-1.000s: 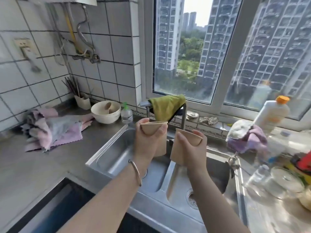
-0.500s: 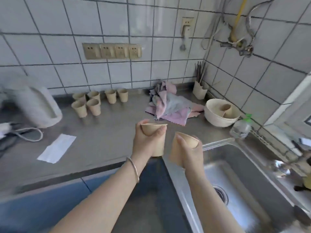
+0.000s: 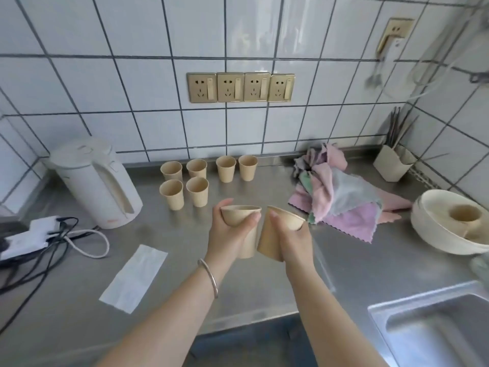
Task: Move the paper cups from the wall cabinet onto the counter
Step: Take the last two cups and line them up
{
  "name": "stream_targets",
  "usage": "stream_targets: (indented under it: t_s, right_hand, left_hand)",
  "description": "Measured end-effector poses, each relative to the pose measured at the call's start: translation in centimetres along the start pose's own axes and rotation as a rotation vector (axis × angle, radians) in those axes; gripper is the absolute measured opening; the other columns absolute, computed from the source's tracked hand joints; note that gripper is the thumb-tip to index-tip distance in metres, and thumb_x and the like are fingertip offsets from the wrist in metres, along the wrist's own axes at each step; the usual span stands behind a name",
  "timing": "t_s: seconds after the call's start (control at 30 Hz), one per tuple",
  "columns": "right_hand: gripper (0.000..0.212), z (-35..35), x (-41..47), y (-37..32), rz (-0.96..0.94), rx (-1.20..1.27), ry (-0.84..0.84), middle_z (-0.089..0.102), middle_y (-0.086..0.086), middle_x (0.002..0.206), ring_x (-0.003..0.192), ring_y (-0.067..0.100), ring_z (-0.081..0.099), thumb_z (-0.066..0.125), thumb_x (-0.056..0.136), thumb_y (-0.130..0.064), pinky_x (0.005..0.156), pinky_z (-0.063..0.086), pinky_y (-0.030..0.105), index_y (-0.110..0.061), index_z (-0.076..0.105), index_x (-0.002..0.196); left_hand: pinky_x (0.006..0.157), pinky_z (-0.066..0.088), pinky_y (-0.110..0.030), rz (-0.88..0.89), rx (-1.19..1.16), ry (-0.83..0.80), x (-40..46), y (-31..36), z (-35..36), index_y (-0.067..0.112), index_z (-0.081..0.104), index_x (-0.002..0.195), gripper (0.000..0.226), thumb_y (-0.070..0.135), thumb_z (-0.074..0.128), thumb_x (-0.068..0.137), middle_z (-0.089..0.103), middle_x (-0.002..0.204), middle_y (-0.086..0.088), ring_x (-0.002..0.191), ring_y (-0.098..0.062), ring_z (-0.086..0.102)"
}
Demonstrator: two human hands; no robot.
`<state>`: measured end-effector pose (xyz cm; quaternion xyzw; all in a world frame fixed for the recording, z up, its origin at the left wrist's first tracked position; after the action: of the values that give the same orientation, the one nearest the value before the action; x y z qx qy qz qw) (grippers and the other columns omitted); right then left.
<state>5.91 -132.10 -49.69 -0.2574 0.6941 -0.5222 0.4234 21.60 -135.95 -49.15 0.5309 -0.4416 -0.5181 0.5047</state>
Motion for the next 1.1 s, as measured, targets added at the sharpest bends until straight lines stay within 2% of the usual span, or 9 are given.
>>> stream_targets:
  t_s: [0.1,0.23,0.4,0.57,0.7,0.8,0.9,0.97,1.1]
  right_hand:
    - [0.077,2.5,2.8,0.1,0.037,-0.032,-0.021,0.068,0.0,0.108,0.098,0.019,0.065,0.07,0.053,-0.057,0.086,0.054,0.037,-0.018,0.058,0.118]
    - [0.071,5.0,7.3,0.2,0.072,-0.05,-0.073,0.06,-0.003,0.114,0.108,0.019,0.06,0.077,0.069,-0.04,0.096,0.05,0.042,-0.023,0.047,0.132]
    - [0.042,7.4,13.3,0.0,0.092,-0.089,-0.167,0.064,-0.005,0.097,0.093,0.018,0.062,0.076,0.073,-0.034,0.083,0.053,0.036,-0.024,0.056,0.109]
    - [0.048,8.9,18.9,0.1,0.1,-0.142,-0.201,0.064,-0.001,0.106,0.098,0.02,0.062,0.074,0.076,-0.035,0.09,0.052,0.039,-0.023,0.055,0.119]
    - [0.048,10.2,21.8,0.3,0.077,-0.138,-0.262,0.065,-0.004,0.105,0.096,0.017,0.061,0.072,0.079,-0.03,0.08,0.048,0.031,-0.022,0.054,0.123]
    - [0.053,11.3,23.7,1.0,0.066,-0.172,-0.302,0.062,-0.011,0.101,0.099,0.015,0.06,0.074,0.077,-0.029,0.085,0.047,0.031,-0.028,0.048,0.123]
    - [0.068,12.1,25.1,1.9,0.048,-0.214,-0.336,0.059,-0.008,0.115,0.108,0.016,0.057,0.077,0.074,-0.025,0.095,0.045,0.032,-0.035,0.038,0.13]
    - [0.082,12.6,26.0,2.5,0.037,-0.232,-0.354,0.059,-0.008,0.119,0.112,0.016,0.057,0.079,0.069,-0.022,0.098,0.045,0.034,-0.034,0.034,0.136]
    - [0.064,13.4,27.7,3.4,0.008,-0.262,-0.337,0.061,-0.021,0.102,0.101,0.011,0.06,0.082,0.062,-0.019,0.078,0.045,0.02,-0.044,0.044,0.107]
  left_hand:
    - [0.074,0.043,-0.015,-0.047,-0.001,-0.003,3.2,-0.9,-0.6,0.031,0.039,0.122,0.076,0.043,0.075,0.056,0.056,0.103,0.021,0.094,0.006,0.056]
    - [0.08,0.046,-0.019,-0.1,0.014,0.025,7.8,-2.8,-0.6,0.018,0.048,0.124,0.085,0.043,0.079,0.049,0.064,0.104,0.011,0.097,-0.006,0.062]
    - [0.063,0.046,-0.004,-0.147,-0.004,0.06,13.3,-4.9,0.8,0.009,0.052,0.117,0.056,0.008,0.08,0.069,0.066,0.097,0.002,0.084,-0.006,0.062]
    - [0.058,0.048,-0.006,-0.202,-0.037,0.127,17.2,-7.0,2.1,0.005,0.057,0.11,0.05,0.007,0.082,0.067,0.069,0.101,-0.007,0.082,-0.011,0.064]
    - [0.07,0.051,-0.023,-0.26,-0.055,0.169,19.6,-8.4,2.4,0.004,0.056,0.112,0.074,0.025,0.082,0.046,0.068,0.108,-0.014,0.087,-0.02,0.065]
    - [0.074,0.051,-0.026,-0.276,-0.031,0.192,21.5,-9.3,2.3,0.007,0.056,0.111,0.077,0.029,0.081,0.041,0.069,0.107,-0.012,0.09,-0.02,0.065]
    - [0.086,0.053,-0.036,-0.277,0.031,0.212,23.2,-10.4,2.0,0.022,0.058,0.103,0.07,0.036,0.08,0.039,0.07,0.103,-0.003,0.096,-0.022,0.066]
    - [0.089,0.051,-0.034,-0.262,0.079,0.218,24.2,-10.9,1.9,0.031,0.054,0.098,0.06,0.028,0.084,0.046,0.067,0.101,0.004,0.096,-0.018,0.064]
    - [0.085,0.049,-0.026,-0.204,0.12,0.229,25.8,-11.8,1.9,0.021,0.052,0.11,0.065,0.002,0.084,0.058,0.065,0.102,0.003,0.097,-0.018,0.063]
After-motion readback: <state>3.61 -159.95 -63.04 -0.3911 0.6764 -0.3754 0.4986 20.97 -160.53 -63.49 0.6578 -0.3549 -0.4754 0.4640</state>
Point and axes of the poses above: each hand's wrist, its own x-axis towards the middle knuckle, its own z-axis out of the palm, y = z × x, the point moved 7 cm from there along x, towards the middle knuckle
